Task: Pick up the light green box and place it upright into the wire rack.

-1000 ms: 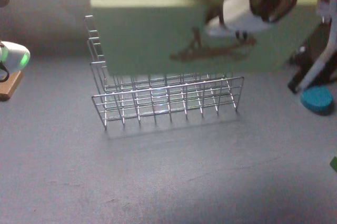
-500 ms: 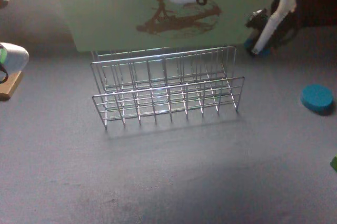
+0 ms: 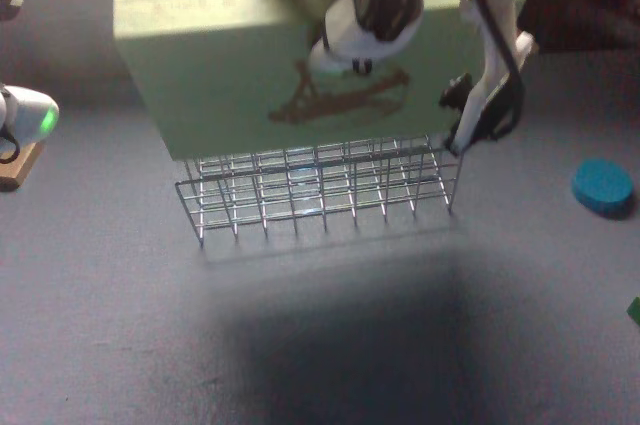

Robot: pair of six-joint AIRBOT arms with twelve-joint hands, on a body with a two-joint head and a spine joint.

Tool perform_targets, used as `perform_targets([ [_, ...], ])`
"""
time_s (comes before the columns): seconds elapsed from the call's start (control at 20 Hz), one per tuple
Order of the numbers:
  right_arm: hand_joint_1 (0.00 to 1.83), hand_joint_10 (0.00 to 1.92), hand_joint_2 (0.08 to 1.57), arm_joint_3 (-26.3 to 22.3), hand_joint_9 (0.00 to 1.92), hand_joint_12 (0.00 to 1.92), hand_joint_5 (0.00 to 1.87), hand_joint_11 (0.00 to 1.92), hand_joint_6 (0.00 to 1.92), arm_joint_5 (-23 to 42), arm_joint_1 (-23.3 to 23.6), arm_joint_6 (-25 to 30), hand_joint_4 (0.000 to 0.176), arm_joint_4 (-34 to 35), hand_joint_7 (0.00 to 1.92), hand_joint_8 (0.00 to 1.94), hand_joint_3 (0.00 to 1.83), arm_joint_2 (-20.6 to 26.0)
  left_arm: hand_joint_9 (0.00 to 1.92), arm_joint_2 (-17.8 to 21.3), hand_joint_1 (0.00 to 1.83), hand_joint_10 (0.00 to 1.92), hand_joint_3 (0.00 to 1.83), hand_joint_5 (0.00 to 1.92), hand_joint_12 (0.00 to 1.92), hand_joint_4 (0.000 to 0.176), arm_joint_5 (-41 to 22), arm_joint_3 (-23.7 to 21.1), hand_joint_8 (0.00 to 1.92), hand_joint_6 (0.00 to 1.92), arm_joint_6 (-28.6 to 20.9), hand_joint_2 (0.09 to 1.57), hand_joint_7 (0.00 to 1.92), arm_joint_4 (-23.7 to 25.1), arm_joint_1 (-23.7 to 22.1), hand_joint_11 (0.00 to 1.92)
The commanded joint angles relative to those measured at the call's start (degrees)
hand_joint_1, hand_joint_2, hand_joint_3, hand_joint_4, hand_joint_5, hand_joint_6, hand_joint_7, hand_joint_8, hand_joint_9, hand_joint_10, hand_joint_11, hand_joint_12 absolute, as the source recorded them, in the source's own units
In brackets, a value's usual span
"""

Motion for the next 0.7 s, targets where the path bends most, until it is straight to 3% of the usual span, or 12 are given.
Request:
perform_targets([
  [0.0,1.36,1.36,1.16,0.4,0.93,1.49,0.79,0.8,1.07,-1.9,0.3,0.0,0.0,-3.7,0.9,1.13,0.0,-0.5,0.21,0.1,0.1,0.0,0.0,0.31,0.6,0.056,-1.9,-0.3,0.0,0.0,0.2,1.22,0.25,4.7,-0.8,0.0],
  [0.65,1.36,1.38,1.18,6.9,0.88,1.47,0.74,0.8,1.15,-3.8,-3.3,0.1,0.0,0.1,0.85,1.18,0.0,-4.9,0.21,0.1,0.09,0.0,0.0,0.29,0.6,0.056,-3.0,-0.6,0.0,0.0,0.2,1.23,0.25,4.7,-0.6,0.0],
])
